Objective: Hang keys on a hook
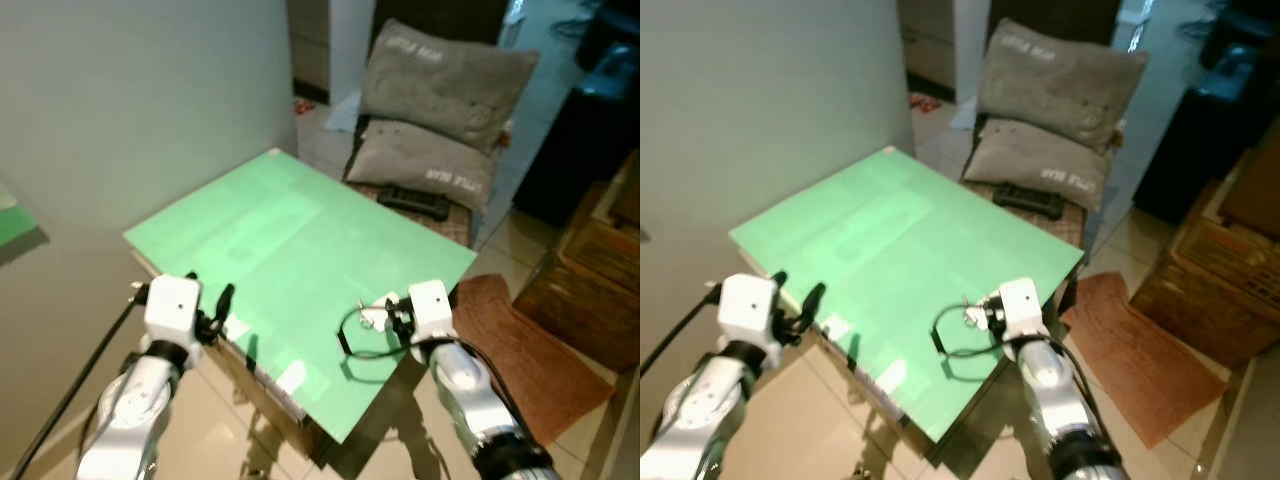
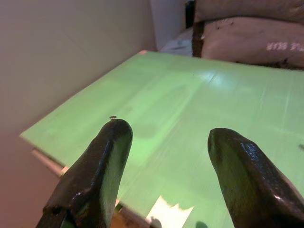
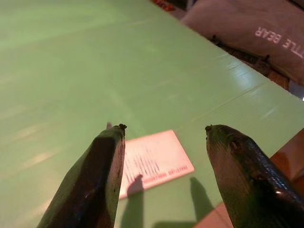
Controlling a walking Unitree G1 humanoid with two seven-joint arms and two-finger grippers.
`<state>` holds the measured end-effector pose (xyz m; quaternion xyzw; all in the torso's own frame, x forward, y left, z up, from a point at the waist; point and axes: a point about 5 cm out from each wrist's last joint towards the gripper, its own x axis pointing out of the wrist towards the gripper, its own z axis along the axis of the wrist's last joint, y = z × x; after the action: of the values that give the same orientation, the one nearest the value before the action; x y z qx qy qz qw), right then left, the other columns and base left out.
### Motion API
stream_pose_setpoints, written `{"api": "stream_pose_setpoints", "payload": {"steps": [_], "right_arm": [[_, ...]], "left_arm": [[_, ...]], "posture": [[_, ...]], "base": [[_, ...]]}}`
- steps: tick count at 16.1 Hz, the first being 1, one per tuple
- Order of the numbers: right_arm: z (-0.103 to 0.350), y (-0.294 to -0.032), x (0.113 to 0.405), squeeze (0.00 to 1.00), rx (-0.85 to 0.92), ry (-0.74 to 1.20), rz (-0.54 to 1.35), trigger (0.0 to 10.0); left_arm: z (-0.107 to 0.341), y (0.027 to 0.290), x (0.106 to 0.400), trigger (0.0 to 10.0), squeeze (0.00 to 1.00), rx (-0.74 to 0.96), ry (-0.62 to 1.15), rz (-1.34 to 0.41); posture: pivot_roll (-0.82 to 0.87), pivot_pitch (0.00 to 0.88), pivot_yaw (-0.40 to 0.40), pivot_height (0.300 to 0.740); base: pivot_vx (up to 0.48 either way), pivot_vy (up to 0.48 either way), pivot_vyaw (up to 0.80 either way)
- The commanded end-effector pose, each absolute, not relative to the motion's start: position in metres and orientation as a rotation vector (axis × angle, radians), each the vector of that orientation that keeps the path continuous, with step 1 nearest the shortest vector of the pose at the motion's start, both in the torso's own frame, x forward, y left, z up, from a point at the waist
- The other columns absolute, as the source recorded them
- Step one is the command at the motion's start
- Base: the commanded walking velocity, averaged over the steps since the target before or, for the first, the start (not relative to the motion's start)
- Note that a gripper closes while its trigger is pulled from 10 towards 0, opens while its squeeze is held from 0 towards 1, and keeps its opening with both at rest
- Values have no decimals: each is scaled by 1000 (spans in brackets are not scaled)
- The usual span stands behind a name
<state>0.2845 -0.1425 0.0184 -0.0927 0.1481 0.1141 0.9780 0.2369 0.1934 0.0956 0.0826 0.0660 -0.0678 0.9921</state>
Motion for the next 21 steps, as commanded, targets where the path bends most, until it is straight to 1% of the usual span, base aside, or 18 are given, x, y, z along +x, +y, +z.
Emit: {"api": "stream_pose_setpoints", "payload": {"steps": [1, 2, 4, 5, 6, 7, 8, 11, 12, 13, 14, 16, 18, 19, 21], "right_arm": [[15, -141, 276, 0, -239, 291, 294, 10000], [13, -141, 271, 0, -310, 278, 356, 10000], [9, -140, 269, 0, -320, 283, 369, 10000], [13, -141, 273, 0, -198, 277, 306, 10000], [13, -141, 273, 0, -198, 277, 306, 10000], [23, -141, 276, 0, -80, 229, 243, 10000], [30, -142, 276, 0, -40, 189, 219, 10000], [41, -139, 268, 0, -23, 137, 220, 10000], [44, -141, 263, 0, -16, 118, 193, 10000], [44, -142, 262, 0, -11, 115, 181, 10000], [46, -144, 258, 0, -2, 118, 159, 10000], [45, -147, 250, 0, 8, 128, 134, 10000], [44, -153, 242, 0, -3, 141, 111, 10000], [43, -160, 238, 0, -10, 149, 80, 10000], [45, -163, 233, 0, -3, 146, 61, 10000]], "left_arm": [[97, 195, 234, 10000, 0, 174, 137, -134], [96, 193, 233, 10000, 0, 171, 141, -135], [96, 190, 233, 10000, 0, 171, 146, -145], [96, 185, 236, 10000, 0, 174, 138, -169], [96, 185, 236, 10000, 0, 174, 138, -169], [96, 181, 241, 10000, 0, 152, 131, -178], [95, 179, 247, 10000, 0, 128, 127, -181], [97, 166, 258, 10000, 0, 150, 87, -241], [90, 158, 265, 10000, 0, 109, 126, -257], [87, 155, 267, 10000, 0, 98, 149, -265], [79, 149, 275, 10000, 0, 133, 176, -298], [68, 143, 285, 10000, 0, 145, 237, -344], [65, 142, 297, 10000, 0, 163, 258, -360], [66, 142, 301, 10000, 0, 118, 261, -373], [61, 138, 306, 10000, 0, 117, 270, -375]], "posture": [[109, 162, 60, 740], [103, 162, 62, 740], [94, 160, 64, 740], [85, 150, 62, 740], [85, 150, 62, 740], [61, 123, 52, 740], [42, 106, 47, 740], [1, 71, 40, 740], [-23, 53, 40, 740], [-23, 53, 40, 740], [-44, 42, 45, 740], [-57, 38, 46, 740], [-102, 31, 62, 740], [-114, 28, 67, 740], [-146, 24, 74, 740]], "base": [[0, 0, 0], [0, 0, 0], [0, 0, 0], [0, 0, 0], [0, 0, 0], [0, 0, 0], [0, 274, 0], [0, 480, -702], [0, 0, -675], [0, 0, -675], [0, 0, -681], [0, 0, -675], [0, 0, -675], [0, 0, -669], [0, 0, -672]]}}
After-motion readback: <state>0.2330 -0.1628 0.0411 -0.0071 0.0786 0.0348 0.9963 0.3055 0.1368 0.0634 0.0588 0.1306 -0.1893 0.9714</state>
